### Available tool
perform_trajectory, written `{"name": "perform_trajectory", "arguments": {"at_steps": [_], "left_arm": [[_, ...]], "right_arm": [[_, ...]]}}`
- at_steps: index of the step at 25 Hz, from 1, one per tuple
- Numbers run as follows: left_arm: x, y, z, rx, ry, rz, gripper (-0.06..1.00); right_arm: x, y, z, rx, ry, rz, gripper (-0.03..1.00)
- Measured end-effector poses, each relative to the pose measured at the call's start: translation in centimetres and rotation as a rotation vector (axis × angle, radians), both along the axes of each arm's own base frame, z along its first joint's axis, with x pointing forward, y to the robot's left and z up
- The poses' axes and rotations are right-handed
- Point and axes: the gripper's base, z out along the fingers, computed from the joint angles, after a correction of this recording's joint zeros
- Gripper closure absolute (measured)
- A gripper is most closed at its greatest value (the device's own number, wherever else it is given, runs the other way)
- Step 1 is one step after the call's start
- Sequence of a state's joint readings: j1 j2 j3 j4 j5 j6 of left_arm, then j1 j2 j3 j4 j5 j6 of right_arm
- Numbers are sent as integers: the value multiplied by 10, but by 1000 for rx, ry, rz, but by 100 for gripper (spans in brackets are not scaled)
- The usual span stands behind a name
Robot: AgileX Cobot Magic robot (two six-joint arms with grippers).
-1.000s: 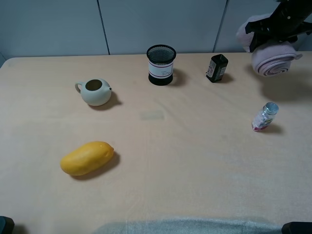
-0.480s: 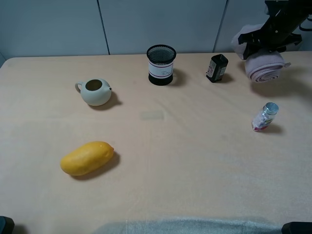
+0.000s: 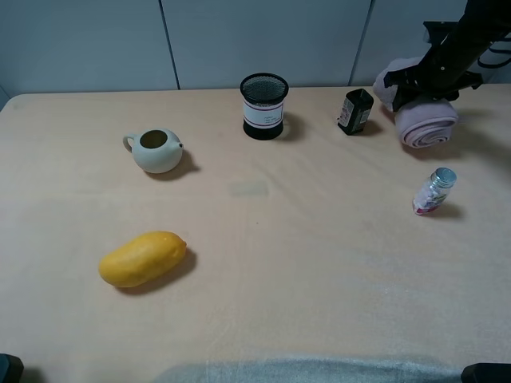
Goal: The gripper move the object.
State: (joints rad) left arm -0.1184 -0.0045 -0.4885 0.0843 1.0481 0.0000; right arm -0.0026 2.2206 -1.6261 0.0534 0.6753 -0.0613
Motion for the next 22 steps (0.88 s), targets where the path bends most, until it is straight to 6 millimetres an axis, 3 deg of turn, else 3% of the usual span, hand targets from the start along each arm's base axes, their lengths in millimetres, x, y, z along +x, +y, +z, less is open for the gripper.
{"name": "perform_trajectory", "arguments": {"at_steps": [19, 22], "left_arm": [[0, 0, 0, 0, 0, 0, 15], [0, 0, 0, 0, 0, 0, 15]], "right_arm": [[1, 2, -1, 31, -9, -18, 56], [1, 2, -1, 31, -9, -18, 42]]}}
